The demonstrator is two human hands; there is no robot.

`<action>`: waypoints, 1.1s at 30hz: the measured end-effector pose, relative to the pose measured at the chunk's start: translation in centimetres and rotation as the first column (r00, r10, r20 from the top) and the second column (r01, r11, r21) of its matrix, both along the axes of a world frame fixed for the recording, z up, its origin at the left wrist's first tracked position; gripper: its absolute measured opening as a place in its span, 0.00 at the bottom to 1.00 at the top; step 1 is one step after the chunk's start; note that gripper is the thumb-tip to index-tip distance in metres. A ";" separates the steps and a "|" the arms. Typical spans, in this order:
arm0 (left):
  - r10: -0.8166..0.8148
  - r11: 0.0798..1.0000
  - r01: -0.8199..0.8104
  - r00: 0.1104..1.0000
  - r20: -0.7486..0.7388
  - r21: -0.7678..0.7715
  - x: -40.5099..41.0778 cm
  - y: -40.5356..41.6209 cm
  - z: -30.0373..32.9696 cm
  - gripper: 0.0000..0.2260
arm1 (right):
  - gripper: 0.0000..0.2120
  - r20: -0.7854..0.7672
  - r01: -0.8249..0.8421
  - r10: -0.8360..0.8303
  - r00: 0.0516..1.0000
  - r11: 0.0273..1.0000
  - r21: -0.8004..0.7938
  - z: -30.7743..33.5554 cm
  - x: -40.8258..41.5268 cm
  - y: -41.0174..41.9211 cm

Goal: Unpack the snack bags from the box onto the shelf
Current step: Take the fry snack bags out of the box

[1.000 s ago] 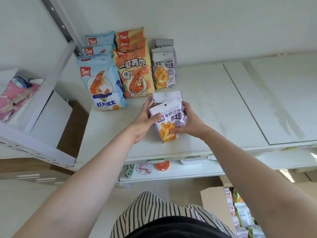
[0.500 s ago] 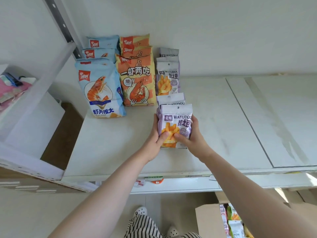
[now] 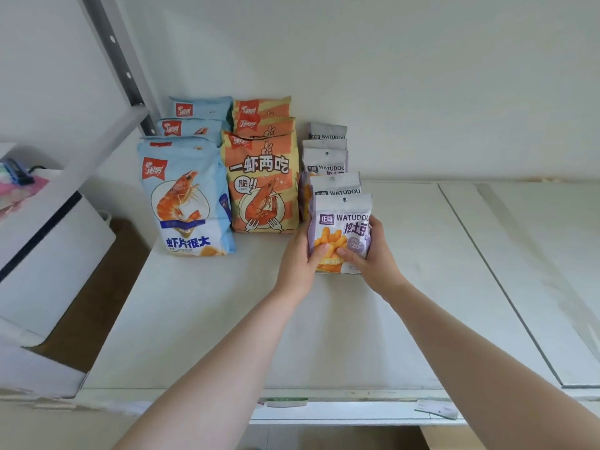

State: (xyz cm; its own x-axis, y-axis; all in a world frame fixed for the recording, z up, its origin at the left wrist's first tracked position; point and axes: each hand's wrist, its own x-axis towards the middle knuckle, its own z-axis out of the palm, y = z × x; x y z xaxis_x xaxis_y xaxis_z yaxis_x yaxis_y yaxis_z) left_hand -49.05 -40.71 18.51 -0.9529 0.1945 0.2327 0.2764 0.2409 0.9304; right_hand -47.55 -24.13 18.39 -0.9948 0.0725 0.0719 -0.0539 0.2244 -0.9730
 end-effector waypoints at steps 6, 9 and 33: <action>0.090 0.993 -0.092 0.995 -0.032 -0.079 -2.1 -0.5 -1.5 0.26 | 0.37 -0.043 -0.052 0.053 0.998 0.998 0.020 -0.8 -3.8 -0.3; 0.094 0.991 -0.097 0.995 -0.041 -0.092 -2.1 -0.4 -2.1 0.29 | 0.36 -0.045 -0.106 0.109 0.993 0.992 0.066 -1.3 -4.5 0.3; 0.042 0.994 -0.039 0.999 0.027 -0.100 -2.2 0.8 -3.1 0.31 | 0.35 -0.043 -0.091 0.087 0.995 0.991 -0.100 -1.3 -4.8 -1.3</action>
